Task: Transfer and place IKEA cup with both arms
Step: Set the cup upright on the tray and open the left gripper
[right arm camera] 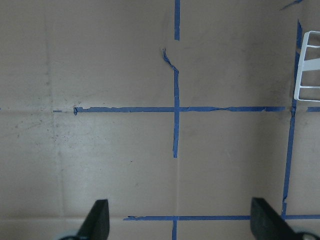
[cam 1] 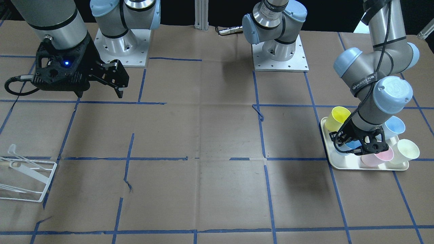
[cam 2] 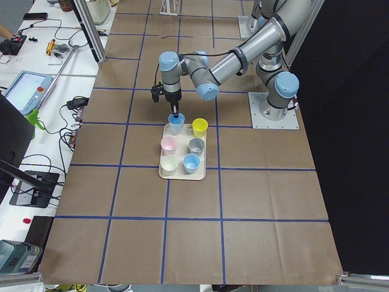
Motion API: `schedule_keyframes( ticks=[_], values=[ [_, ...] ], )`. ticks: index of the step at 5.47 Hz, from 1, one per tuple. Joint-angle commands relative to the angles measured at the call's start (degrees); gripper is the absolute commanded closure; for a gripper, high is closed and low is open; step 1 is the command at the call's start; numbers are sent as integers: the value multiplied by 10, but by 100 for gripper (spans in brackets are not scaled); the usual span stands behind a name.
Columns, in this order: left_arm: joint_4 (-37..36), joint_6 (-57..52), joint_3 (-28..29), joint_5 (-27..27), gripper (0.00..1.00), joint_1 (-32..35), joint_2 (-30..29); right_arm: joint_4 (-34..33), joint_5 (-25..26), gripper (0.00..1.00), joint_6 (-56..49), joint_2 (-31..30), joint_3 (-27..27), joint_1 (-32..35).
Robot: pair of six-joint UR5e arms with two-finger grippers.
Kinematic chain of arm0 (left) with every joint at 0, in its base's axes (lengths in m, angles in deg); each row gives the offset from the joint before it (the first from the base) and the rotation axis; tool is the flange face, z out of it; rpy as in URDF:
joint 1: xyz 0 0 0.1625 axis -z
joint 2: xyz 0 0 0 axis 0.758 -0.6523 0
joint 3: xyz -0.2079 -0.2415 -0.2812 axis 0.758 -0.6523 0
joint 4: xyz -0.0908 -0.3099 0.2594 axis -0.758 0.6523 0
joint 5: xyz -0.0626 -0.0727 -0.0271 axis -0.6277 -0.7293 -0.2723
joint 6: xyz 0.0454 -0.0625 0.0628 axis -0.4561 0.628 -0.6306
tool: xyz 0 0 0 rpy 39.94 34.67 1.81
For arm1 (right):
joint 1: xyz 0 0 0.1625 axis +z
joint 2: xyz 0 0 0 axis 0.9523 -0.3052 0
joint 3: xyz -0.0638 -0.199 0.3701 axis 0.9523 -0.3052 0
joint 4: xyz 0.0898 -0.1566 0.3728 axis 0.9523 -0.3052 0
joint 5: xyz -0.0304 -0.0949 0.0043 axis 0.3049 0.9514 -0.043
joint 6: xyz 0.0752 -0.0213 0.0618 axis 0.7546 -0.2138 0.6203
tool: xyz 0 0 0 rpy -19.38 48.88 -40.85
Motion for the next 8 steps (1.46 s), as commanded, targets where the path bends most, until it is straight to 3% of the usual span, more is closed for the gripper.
schedule_keyframes(
  ticks=[1,3,5,6,7,8],
  values=[
    [0,-2,4,3,99,-2,-13,4,4,0,10,-5,-2,-1],
    [5,-2,4,3,93,-2,-17,5,4,0,10,-5,-1,-1],
    [4,-4,6,7,75,-2,-33,5,0,0,10,-4,2,-1],
    [5,-3,6,7,61,-1,-31,5,0,0,10,-4,2,-1],
    [5,-4,6,8,11,-1,-31,4,0,0,10,-4,4,-1],
    [8,-5,8,8,2,-1,-22,4,-1,0,10,-4,0,-1]
  ],
)
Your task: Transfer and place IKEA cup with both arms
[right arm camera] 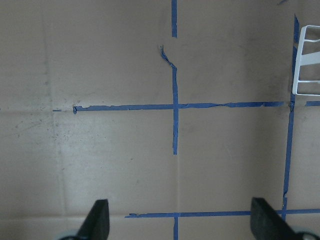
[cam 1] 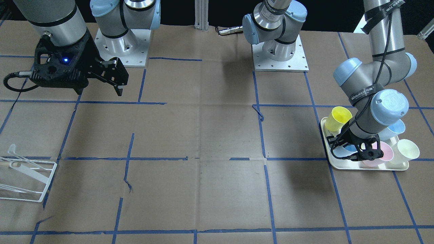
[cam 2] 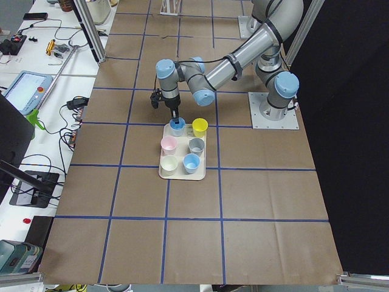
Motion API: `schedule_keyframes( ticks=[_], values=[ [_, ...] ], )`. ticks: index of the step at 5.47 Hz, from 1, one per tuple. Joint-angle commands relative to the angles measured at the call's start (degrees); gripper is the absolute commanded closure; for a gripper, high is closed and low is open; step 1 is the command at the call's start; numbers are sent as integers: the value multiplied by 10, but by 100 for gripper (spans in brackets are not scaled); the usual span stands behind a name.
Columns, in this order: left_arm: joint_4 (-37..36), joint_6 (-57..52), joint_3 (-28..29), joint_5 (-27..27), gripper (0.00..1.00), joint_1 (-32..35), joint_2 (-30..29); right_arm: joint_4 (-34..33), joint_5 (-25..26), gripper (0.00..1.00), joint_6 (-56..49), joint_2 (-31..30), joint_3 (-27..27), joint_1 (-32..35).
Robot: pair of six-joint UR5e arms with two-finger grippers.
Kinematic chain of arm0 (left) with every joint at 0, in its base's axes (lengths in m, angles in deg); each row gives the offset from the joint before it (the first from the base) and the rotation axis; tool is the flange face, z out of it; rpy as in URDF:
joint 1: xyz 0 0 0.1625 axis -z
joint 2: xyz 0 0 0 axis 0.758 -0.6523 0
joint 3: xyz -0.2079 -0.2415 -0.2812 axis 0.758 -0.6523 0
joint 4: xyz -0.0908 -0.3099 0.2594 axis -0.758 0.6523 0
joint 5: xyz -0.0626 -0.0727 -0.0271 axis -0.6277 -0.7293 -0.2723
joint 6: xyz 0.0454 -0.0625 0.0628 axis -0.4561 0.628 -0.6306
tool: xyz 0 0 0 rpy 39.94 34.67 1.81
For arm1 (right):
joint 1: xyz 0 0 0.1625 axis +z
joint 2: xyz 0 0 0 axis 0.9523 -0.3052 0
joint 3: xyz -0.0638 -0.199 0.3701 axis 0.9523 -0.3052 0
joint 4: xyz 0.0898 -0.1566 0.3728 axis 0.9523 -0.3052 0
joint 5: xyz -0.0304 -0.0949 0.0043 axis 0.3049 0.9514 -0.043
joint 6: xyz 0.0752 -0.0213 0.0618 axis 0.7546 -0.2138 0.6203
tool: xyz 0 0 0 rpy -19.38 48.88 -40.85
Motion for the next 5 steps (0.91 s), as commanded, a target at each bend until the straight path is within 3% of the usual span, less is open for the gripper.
schedule_keyframes(
  ticks=[1,3,4,5],
  values=[
    [40,-2,12,0,2,3,22,1,0,0,0,-1,-1,-1],
    [202,4,61,-7,2,19,110,1,-1,0,0,-1,-2,0],
    [240,8,69,-25,2,56,161,0,-1,0,0,-1,-2,-1],
    [323,24,96,-68,2,105,192,1,-1,0,0,-1,-2,-1]
  ],
)
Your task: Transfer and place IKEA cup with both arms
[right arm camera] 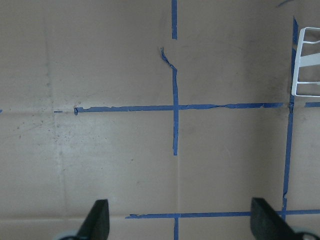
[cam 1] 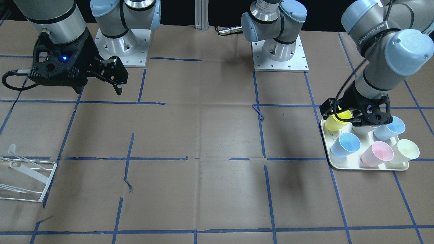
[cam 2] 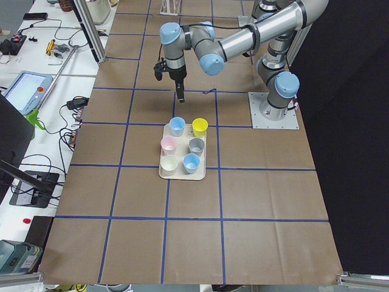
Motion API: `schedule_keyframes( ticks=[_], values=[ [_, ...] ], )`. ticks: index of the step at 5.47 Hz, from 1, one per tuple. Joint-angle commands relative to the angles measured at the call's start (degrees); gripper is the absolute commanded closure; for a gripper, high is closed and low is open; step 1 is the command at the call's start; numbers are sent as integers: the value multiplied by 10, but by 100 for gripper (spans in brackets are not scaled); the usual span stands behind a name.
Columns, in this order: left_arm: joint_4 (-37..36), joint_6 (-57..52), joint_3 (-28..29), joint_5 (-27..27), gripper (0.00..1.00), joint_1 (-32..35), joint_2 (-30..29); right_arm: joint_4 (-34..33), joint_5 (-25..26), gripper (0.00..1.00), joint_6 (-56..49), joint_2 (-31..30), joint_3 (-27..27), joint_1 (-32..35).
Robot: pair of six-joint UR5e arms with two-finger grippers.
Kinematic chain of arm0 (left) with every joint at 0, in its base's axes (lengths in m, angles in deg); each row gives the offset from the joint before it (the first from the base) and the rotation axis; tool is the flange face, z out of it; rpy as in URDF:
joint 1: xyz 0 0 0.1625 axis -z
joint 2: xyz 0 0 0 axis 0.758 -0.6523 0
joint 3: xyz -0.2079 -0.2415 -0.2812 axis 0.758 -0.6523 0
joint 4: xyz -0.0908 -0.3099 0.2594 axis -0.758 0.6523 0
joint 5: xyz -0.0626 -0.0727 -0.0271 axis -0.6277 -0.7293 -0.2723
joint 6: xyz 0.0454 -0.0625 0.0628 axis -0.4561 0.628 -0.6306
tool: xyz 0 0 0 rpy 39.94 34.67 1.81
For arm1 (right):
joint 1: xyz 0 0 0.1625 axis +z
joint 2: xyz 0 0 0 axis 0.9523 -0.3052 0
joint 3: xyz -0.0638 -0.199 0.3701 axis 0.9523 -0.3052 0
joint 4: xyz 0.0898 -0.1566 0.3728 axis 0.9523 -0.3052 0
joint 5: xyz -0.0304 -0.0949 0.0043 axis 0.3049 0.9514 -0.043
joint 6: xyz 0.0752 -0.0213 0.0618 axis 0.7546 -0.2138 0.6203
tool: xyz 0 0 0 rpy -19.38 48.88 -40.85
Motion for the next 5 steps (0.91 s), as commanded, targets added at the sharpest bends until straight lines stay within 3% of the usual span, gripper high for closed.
schedule_keyframes(
  ticks=[1,2,5],
  values=[
    [107,34,73,-47,2,85,37,0,1,0,0,1,1,1],
    [105,37,101,-50,2,121,35,0,0,0,0,0,1,1],
    [102,86,137,-56,2,135,25,0,0,0,0,0,4,0]
  ],
)
